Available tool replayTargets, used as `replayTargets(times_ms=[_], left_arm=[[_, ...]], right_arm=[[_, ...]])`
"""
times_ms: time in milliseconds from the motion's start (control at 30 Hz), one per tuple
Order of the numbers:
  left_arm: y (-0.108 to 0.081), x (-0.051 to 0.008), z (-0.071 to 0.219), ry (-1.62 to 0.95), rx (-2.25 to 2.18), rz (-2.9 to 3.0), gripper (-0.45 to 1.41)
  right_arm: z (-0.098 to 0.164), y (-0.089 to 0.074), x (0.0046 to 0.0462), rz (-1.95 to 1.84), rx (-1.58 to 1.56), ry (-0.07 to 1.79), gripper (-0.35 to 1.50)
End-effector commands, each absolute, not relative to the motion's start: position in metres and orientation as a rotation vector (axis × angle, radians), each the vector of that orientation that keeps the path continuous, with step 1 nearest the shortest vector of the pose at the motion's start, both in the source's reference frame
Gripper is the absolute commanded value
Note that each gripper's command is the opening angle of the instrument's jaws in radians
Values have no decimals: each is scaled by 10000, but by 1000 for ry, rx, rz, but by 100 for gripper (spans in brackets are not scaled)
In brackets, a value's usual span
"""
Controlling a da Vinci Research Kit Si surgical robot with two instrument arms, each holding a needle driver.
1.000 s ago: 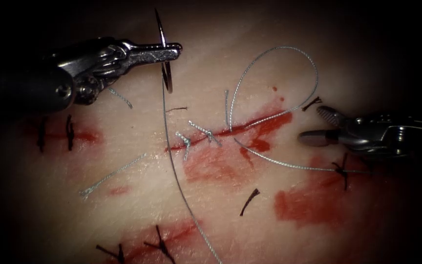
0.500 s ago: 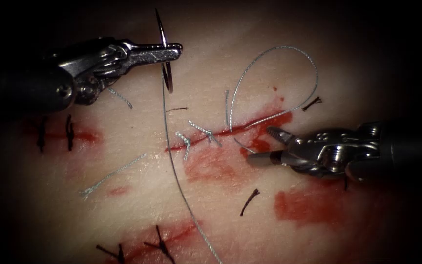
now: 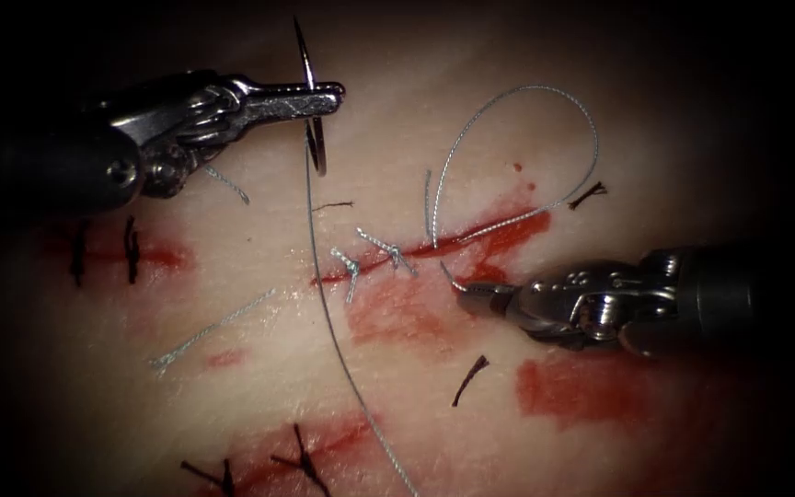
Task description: Wound Closure
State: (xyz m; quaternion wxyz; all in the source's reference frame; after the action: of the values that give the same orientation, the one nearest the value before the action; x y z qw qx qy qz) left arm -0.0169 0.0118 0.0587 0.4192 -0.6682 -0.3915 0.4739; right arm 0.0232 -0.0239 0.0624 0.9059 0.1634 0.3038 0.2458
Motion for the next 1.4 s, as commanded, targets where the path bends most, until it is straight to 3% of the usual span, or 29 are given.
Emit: replayTargets(times_ms=[33,267,367,400,700,1100,1400], left_arm=[[117,-174,592,-981,-1674,1188,-45],[116,-174,592,-982,-1674,1188,-45],[116,-174,591,-983,-1674,1188,-45],[116,-174,591,-983,-1674,1188,-45],[116,-174,592,-983,-1674,1189,-45],[116,-174,592,-985,-1675,1189,-45],[116,-174,592,-986,-1675,1189,-45]], right_arm=[[625,-238,226,513,348,623,-35],[598,-221,154,495,374,573,-35],[579,-211,86,523,434,552,-35],[579,-211,86,523,434,552,-35],[578,-195,-70,629,473,267,-35],[592,-184,-162,705,373,61,-35],[590,-185,-189,759,360,16,-35]])
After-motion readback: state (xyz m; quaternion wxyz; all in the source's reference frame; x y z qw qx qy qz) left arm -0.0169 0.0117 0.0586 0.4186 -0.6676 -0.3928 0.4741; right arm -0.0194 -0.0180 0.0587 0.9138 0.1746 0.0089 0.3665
